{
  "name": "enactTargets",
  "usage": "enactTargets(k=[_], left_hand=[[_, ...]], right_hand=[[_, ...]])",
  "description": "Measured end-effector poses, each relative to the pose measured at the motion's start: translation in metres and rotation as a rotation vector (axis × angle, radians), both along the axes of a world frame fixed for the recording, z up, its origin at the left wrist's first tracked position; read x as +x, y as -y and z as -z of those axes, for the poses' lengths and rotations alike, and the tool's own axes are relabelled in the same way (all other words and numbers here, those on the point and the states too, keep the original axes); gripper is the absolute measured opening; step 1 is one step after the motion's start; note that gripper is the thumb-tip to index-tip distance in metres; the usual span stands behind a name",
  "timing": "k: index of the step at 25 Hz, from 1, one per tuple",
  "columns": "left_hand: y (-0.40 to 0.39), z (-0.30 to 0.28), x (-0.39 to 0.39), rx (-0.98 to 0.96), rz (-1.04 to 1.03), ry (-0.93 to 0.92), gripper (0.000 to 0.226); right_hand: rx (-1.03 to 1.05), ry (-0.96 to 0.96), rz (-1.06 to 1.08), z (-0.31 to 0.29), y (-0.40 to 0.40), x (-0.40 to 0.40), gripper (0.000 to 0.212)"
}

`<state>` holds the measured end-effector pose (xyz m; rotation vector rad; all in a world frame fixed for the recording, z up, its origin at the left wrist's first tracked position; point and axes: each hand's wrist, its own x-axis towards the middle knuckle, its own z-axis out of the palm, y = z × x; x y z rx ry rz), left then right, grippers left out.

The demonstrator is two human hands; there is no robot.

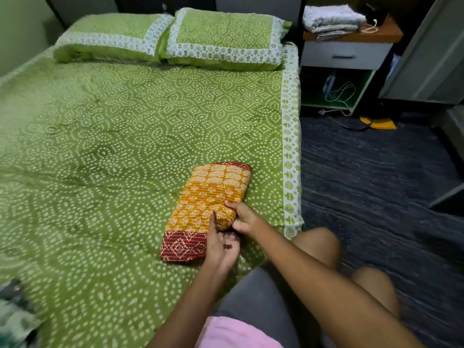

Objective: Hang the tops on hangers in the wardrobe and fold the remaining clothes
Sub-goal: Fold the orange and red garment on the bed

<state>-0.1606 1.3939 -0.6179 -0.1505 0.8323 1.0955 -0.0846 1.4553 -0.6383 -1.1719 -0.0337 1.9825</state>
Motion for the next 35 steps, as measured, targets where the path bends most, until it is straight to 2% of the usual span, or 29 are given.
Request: enactTargets(k=[2, 4, 6, 9, 12, 14, 15, 16, 17, 19, 21, 24, 27, 29, 32, 33, 35], left_hand=[[-0.010, 0.004, 0.000, -0.095, -0.123, 0.040, 0.056], [-0.014, 0.009, -0.002, -0.154, -0.150, -0.033, 0.052], [-0.011, 0.015, -0.009, -0.104, -0.121, -0.172, 0.043], [-0.007, 0.025, -0.031, -0.039, -0.122, -0.255, 0.035], [-0.011, 0.025, -0.058, -0.035, -0.212, -0.270, 0.021], [-0.013, 0.028, -0.077, -0.003, -0.210, -0.297, 0.020], [-0.013, 0.028, -0.087, 0.014, -0.207, -0.294, 0.031], [-0.014, 0.031, -0.100, 0.027, -0.198, -0.263, 0.052], [-0.014, 0.032, -0.114, 0.010, -0.172, -0.230, 0.075], [-0.023, 0.035, -0.145, -0.047, -0.083, -0.218, 0.101], [-0.037, 0.033, -0.166, -0.038, 0.105, -0.263, 0.099], [-0.058, 0.021, -0.165, -0.007, 0.359, -0.420, 0.080], [-0.078, 0.008, -0.140, 0.049, 0.578, -0.836, 0.067], [-0.080, 0.007, -0.121, 0.091, 0.537, -1.057, 0.054], [-0.063, 0.027, -0.107, 0.188, 0.227, -1.232, 0.041], [-0.054, 0.032, -0.105, 0.215, 0.181, -1.244, 0.041], [-0.050, 0.042, -0.097, 0.201, 0.178, -1.260, 0.042]], right_hand=[[0.027, -0.063, 0.149, 0.016, 0.019, -0.009, 0.015], [0.005, -0.124, 0.236, 0.030, 0.040, -0.019, 0.027], [-0.029, -0.113, 0.235, 0.033, 0.051, -0.023, 0.036], [-0.039, 0.054, 0.328, 0.029, 0.051, -0.005, 0.023], [-0.014, 0.185, 0.421, 0.024, 0.045, 0.032, 0.010], [-0.011, 0.279, 0.416, 0.026, 0.035, 0.058, 0.017], [-0.018, 0.340, 0.369, 0.029, 0.027, 0.070, 0.022], [-0.020, 0.422, 0.291, 0.027, 0.021, 0.079, 0.024], [-0.027, 0.525, 0.207, 0.022, 0.016, 0.083, 0.021], [-0.026, 0.801, 0.068, 0.011, 0.010, 0.083, 0.005], [0.007, 1.118, -0.016, 0.009, 0.002, 0.070, 0.012], [0.117, 1.406, -0.287, 0.015, -0.002, 0.040, 0.032], [0.147, 1.574, -0.331, 0.022, -0.019, 0.021, 0.051], [0.224, 1.510, -0.281, 0.018, -0.029, 0.022, 0.039], [0.284, 1.185, -0.097, 0.015, -0.028, 0.045, 0.025], [0.292, 1.179, -0.048, 0.018, -0.023, 0.053, 0.024], [0.293, 1.289, -0.079, 0.024, -0.018, 0.061, 0.027]])
